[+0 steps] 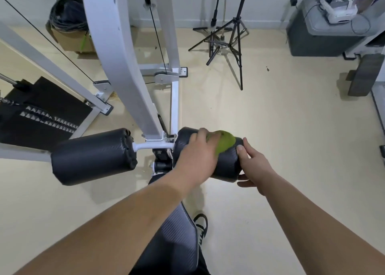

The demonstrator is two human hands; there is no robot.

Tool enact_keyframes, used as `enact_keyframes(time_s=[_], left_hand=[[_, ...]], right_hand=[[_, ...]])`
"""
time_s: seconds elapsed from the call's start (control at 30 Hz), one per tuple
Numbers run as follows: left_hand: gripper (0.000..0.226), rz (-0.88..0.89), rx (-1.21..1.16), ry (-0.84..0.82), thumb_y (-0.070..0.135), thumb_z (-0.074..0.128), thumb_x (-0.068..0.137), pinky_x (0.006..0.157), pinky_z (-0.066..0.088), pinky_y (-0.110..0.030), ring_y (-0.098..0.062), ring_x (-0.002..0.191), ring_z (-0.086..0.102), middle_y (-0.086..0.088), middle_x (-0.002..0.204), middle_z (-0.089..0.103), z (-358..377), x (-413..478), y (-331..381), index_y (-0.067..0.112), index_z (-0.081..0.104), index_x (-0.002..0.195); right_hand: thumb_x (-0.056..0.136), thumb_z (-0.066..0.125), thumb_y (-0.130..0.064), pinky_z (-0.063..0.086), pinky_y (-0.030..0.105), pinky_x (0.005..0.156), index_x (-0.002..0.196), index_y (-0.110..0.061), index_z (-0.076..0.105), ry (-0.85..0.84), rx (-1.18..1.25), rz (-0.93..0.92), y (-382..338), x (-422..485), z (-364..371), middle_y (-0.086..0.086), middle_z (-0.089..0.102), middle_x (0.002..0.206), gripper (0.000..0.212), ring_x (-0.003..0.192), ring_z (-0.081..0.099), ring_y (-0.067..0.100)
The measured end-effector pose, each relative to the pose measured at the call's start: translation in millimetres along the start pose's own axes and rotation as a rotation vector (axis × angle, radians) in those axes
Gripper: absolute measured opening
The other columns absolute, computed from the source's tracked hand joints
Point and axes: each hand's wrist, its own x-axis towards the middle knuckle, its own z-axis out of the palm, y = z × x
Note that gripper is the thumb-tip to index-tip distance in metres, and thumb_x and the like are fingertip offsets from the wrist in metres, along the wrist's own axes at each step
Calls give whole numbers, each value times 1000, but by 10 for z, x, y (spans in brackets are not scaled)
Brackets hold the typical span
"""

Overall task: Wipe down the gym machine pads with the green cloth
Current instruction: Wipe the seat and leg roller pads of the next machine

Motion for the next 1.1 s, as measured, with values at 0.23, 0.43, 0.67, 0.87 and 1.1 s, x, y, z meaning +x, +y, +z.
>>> enact_keyframes(time_s=[0.23,0.43,0.67,0.87,1.1], left_hand=[[51,-316,-57,151,14,60,88,84,49,-46,-37,98,53,-15,119,44,-99,-36,-141,13,48,138],[63,-77,-240,19,11,63,87,86,53,-46,-35,102,52,-14,129,40,200,-254,512,14,43,146],[61,-353,-66,175,16,64,90,82,55,-47,-34,103,56,-11,124,41,-162,-328,-587,18,40,146],[55,-192,-216,103,8,62,83,80,52,-44,-36,91,54,-14,118,40,153,-302,362,12,47,136],[59,-51,-48,-9,17,62,87,75,56,-48,-31,99,52,-7,118,37,-41,-321,-18,22,42,142]], right_hand=[[107,39,-52,63,39,73,156,-56,28,13,-18,-7,-38,32,31,-6,58,116,50,101,69,39],[99,31,-73,64,52,79,135,-55,56,-86,-17,49,-51,20,-64,9,74,113,47,94,75,33],[108,26,-53,65,46,73,155,-62,20,-27,-15,7,0,-8,37,-4,48,144,49,113,62,34],[108,27,-47,57,53,95,139,-80,19,-8,37,-73,147,-87,154,-4,60,137,46,119,60,30],[110,28,-40,47,53,109,148,-70,16,31,44,-204,339,-266,233,-16,52,145,50,126,53,17]])
